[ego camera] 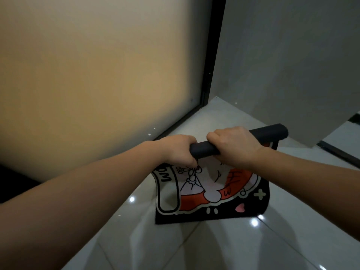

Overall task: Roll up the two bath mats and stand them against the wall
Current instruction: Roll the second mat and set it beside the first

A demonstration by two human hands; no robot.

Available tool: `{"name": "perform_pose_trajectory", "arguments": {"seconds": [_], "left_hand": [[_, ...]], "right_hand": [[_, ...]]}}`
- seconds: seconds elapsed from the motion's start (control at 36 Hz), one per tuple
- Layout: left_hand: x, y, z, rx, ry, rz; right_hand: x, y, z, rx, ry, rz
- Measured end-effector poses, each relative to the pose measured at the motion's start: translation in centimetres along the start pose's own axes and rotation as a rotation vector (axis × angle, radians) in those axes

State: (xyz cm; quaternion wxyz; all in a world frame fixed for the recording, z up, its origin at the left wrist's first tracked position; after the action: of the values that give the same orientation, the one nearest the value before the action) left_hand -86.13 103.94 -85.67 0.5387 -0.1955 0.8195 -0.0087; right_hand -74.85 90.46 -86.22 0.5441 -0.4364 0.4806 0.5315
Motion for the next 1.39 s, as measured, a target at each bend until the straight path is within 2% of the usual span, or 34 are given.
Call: {"name": "perform_pose_trajectory", "arguments": {"seconds": [0.06,0.11,0.19,0.31,0.39,0.44,0.53,0.69,0.78,0.89,1.06,1.14,1.28,1.39], "left_hand": [[0.1,0.1,0.1,0.011,-0.027,0.029],[0.3,0.1,0.1,0.018,-0.093,0.113],[0.9,0.0,-0.2,0.002,-0.280,0.309],[1.9,-0.2,-0.4,0.017,-0.553,0.532],[1.8,-0.1,-0.4,0.038,-0.635,0.573],[1.7,-0.2,-0.2,0.041,-0.636,0.573],[1.5,0.1,0.2,0.042,-0.569,0.501],[-0.1,0.5,0.6,0.008,-0.221,0.274],[-0.1,0.4,0.7,0.019,-0.204,0.217],[0.6,0.7,0.5,-0.003,-0.355,0.338],[1.2,1.2,-0.2,-0.021,-0.602,0.567],[0.8,1.3,-0.6,-0.022,-0.654,0.590],[0.5,1.3,-0.3,-0.020,-0.585,0.552],[-0.4,2.0,0.2,-0.009,-0.370,0.373]], "right_hand": [[0.3,-0.1,-0.2,-0.007,-0.056,-0.004],[0.3,0.1,-0.1,0.008,-0.018,-0.007],[-0.3,0.3,0.7,0.114,0.171,0.057],[-1.5,-0.4,1.7,0.325,0.457,0.324],[-1.7,-0.9,1.9,0.416,0.519,0.494],[-1.3,-1.1,1.9,0.416,0.481,0.467],[-0.6,-0.9,1.6,0.347,0.380,0.305],[0.0,-0.5,0.5,0.022,-0.030,-0.027],[0.2,-0.6,0.6,-0.012,-0.122,-0.038],[0.3,-0.4,0.8,0.008,-0.083,-0.035],[-1.8,-1.0,2.4,0.275,0.343,0.232],[-2.5,-1.3,2.6,0.352,0.450,0.390],[-2.0,-1.1,2.6,0.295,0.345,0.246],[-1.7,-1.0,1.9,0.122,0.179,0.023]]}}
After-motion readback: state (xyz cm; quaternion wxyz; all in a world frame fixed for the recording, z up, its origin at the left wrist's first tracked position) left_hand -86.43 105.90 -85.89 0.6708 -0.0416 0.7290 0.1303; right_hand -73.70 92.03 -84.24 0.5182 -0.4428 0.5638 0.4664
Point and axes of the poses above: each hand's wrist, its own z-axis towards the middle knuckle, its own x-axis out of the palm, y = z × x, the point moved 1 cm from there along z, towards the middle knuckle, and after that the axes turned 13 degrees about z, right-handed, at the moved point
